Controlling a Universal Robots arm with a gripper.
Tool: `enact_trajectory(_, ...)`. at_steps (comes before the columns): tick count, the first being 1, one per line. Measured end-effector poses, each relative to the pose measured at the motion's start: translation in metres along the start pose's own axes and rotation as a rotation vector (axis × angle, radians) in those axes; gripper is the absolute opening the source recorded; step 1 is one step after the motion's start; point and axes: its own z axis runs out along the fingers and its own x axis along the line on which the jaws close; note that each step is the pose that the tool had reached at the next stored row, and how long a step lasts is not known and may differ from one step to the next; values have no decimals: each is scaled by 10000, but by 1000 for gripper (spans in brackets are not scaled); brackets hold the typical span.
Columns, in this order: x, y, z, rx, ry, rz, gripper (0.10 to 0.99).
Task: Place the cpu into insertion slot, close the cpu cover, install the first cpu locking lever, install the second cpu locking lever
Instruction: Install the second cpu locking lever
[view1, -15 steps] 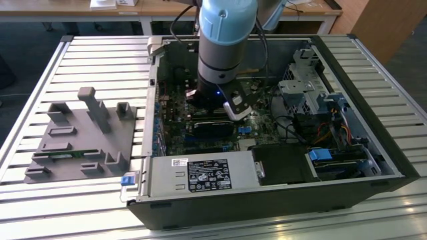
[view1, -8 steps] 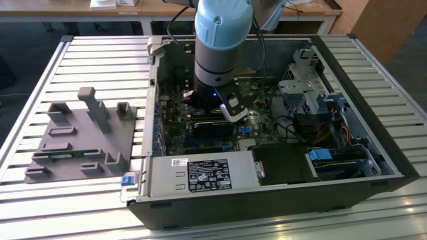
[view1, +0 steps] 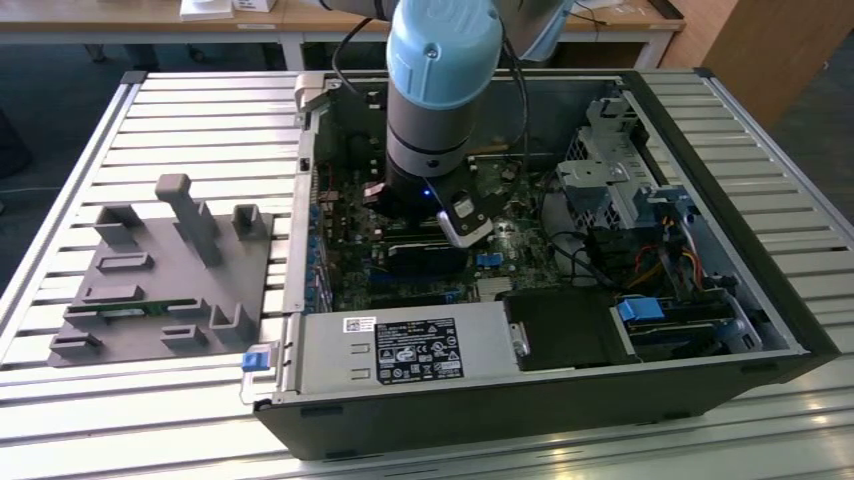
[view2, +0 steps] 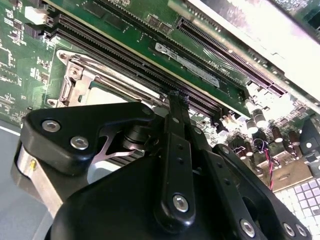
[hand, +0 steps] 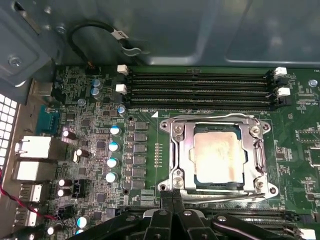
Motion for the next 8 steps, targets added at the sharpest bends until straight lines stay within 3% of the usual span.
enact_trajectory(8, 21, -10, 34, -278, 0, -5, 110)
